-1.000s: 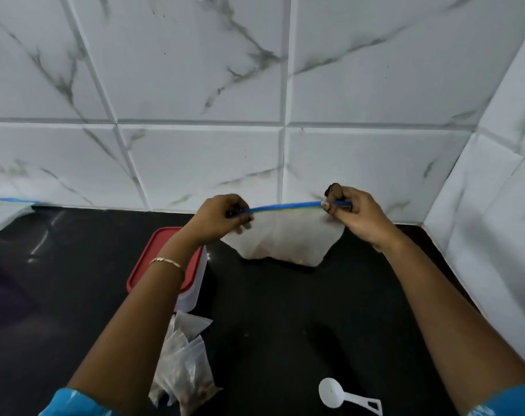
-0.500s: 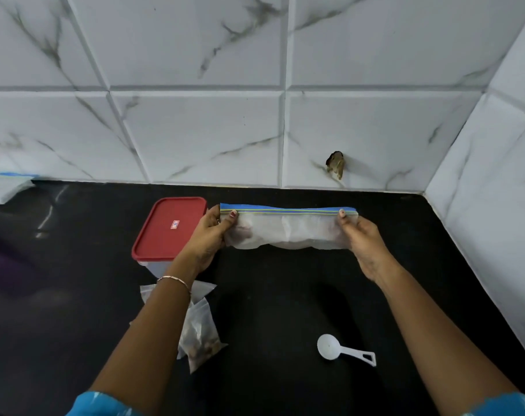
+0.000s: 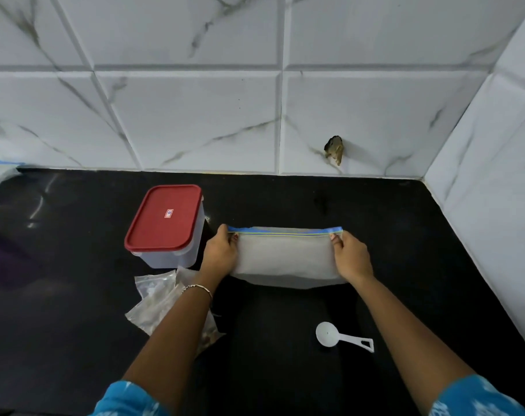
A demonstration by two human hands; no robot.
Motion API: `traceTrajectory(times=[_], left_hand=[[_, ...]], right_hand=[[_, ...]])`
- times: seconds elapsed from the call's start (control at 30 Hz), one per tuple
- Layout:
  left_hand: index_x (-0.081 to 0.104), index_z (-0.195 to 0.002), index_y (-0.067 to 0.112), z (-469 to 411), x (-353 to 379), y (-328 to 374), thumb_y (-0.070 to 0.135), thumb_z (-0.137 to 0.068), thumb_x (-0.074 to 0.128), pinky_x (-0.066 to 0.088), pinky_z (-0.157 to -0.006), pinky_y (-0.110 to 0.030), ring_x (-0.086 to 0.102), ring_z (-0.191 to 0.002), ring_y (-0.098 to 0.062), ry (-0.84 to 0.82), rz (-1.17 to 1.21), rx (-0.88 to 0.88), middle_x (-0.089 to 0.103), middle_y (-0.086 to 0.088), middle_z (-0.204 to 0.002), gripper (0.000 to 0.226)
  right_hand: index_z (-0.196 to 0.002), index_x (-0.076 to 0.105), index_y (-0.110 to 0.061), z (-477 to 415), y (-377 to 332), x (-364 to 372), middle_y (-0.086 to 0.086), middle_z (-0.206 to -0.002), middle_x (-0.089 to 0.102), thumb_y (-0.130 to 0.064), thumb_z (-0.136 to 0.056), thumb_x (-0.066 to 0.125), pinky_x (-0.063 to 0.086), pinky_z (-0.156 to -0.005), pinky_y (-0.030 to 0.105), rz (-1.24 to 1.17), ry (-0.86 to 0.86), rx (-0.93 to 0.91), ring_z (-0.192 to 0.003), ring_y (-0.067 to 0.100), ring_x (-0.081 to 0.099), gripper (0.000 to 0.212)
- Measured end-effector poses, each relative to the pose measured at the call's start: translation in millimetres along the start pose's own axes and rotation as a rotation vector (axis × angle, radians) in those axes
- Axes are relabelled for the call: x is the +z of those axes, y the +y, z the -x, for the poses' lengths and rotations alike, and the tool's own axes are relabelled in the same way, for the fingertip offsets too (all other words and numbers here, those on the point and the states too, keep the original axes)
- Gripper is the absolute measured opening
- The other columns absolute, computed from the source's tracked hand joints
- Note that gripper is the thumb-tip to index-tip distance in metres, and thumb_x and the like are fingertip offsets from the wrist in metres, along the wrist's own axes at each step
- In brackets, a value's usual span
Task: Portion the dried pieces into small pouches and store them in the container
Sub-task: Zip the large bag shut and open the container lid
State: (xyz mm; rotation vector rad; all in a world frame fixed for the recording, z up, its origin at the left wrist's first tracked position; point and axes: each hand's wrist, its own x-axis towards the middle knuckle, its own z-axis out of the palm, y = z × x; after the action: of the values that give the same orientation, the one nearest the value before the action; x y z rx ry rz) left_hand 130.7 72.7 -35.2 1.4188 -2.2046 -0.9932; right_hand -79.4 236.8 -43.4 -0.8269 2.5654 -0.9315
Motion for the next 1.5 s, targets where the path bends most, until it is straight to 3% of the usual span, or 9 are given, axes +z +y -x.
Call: traceTrajectory(times=[0.2,0.33,0.4,0.47,0.57,0.7,0.93,1.23,1.5], left_hand=[[0.047,-0.121,0.006,3.9,7.9,2.9,0.019,-0.095,0.051,0.044,-0.085,-0.043,0.056,-0.11,-0.036,0.112,-0.225,-0.004,0.053,-0.017,-0.124,0.029],[0.057,-0.126,0.01,15.0,17.7,21.2,0.01,-0.087,0.04,0.041,-0.1,-0.047,0.049,-0.126,-0.03,0.353,-0.427,0.38,0.051,-0.01,-0.136,0.043],[0.06,-0.126,0.011,23.7,29.8,30.2,0.018,-0.087,0.036,0.037,-0.106,-0.049,0.05,-0.129,-0.026,0.292,-0.444,0.547,0.055,-0.007,-0.136,0.047],[0.054,-0.135,0.01,31.4,45.8,33.1,0.028,-0.093,0.03,0.032,-0.111,-0.049,0.044,-0.135,-0.025,0.125,-0.495,0.583,0.05,-0.006,-0.144,0.052],[0.021,-0.153,0.012,31.4,66.9,18.3,0.04,-0.093,0.004,0.005,-0.118,-0.045,0.011,-0.15,-0.021,-0.112,-0.648,0.495,0.015,-0.003,-0.162,0.068],[0.015,-0.153,0.011,14.5,75.9,8.4,0.039,-0.093,0.006,-0.002,-0.115,-0.043,0.007,-0.15,-0.022,-0.103,-0.702,0.486,0.008,-0.004,-0.162,0.067],[0.047,-0.141,0.008,-23.4,84.8,21.4,0.034,-0.093,0.026,0.034,-0.108,-0.051,0.042,-0.137,-0.027,-0.081,-0.698,0.399,0.044,-0.008,-0.149,0.059],[0.015,-0.154,0.013,-43.4,90.8,21.2,0.041,-0.091,-0.005,0.003,-0.119,-0.046,0.007,-0.15,-0.023,-0.14,-0.708,0.411,0.011,-0.004,-0.162,0.072],[0.021,-0.152,0.011,-29.3,56.5,28.6,0.031,-0.103,0.027,0.004,-0.12,-0.038,0.005,-0.15,-0.023,-0.044,-0.588,0.448,0.011,-0.007,-0.162,0.054]], right_hand=[[-0.12,0.047,-0.014,6.6,4.5,8.2,0.009,-0.113,0.061,-0.04,-0.097,0.051,0.05,-0.072,0.039,0.194,0.019,0.075,-0.099,0.027,0.062,0.035],[-0.137,0.041,-0.012,19.4,-4.4,8.3,0.008,-0.141,0.046,-0.018,-0.089,0.061,0.044,-0.099,0.042,0.225,0.288,-0.099,-0.129,0.026,0.046,0.052],[-0.143,0.039,-0.012,31.1,-12.7,12.5,0.006,-0.151,0.038,-0.016,-0.088,0.058,0.033,-0.11,0.043,0.244,0.364,-0.336,-0.14,0.023,0.034,0.058],[-0.148,0.032,-0.014,43.1,-18.8,22.1,0.002,-0.158,0.026,-0.026,-0.087,0.054,0.019,-0.118,0.043,0.279,0.2,-0.559,-0.147,0.018,0.018,0.066],[-0.151,0.026,-0.01,51.9,-14.4,44.6,0.004,-0.16,0.014,-0.051,-0.078,0.043,0.004,-0.119,0.048,0.483,-0.065,-0.728,-0.148,0.014,0.001,0.085],[-0.15,0.029,-0.005,35.1,-9.8,58.6,0.008,-0.159,0.021,-0.059,-0.073,0.042,0.001,-0.117,0.047,0.627,-0.121,-0.729,-0.148,0.018,0.007,0.095],[-0.153,0.008,-0.009,-11.6,-17.8,60.3,0.003,-0.162,-0.001,-0.059,-0.076,0.03,-0.007,-0.119,0.044,0.605,-0.227,-0.723,-0.148,0.014,-0.009,0.095],[-0.154,0.009,-0.011,-30.5,-18.3,66.1,0.001,-0.162,0.0,-0.062,-0.076,0.021,-0.012,-0.119,0.039,0.564,-0.255,-0.68,-0.144,0.007,-0.015,0.094],[-0.155,0.007,-0.012,-15.2,-40.8,55.2,0.0,-0.163,0.0,-0.054,-0.072,0.009,-0.01,-0.12,0.038,0.459,-0.277,-0.619,-0.149,0.012,-0.006,0.093]])
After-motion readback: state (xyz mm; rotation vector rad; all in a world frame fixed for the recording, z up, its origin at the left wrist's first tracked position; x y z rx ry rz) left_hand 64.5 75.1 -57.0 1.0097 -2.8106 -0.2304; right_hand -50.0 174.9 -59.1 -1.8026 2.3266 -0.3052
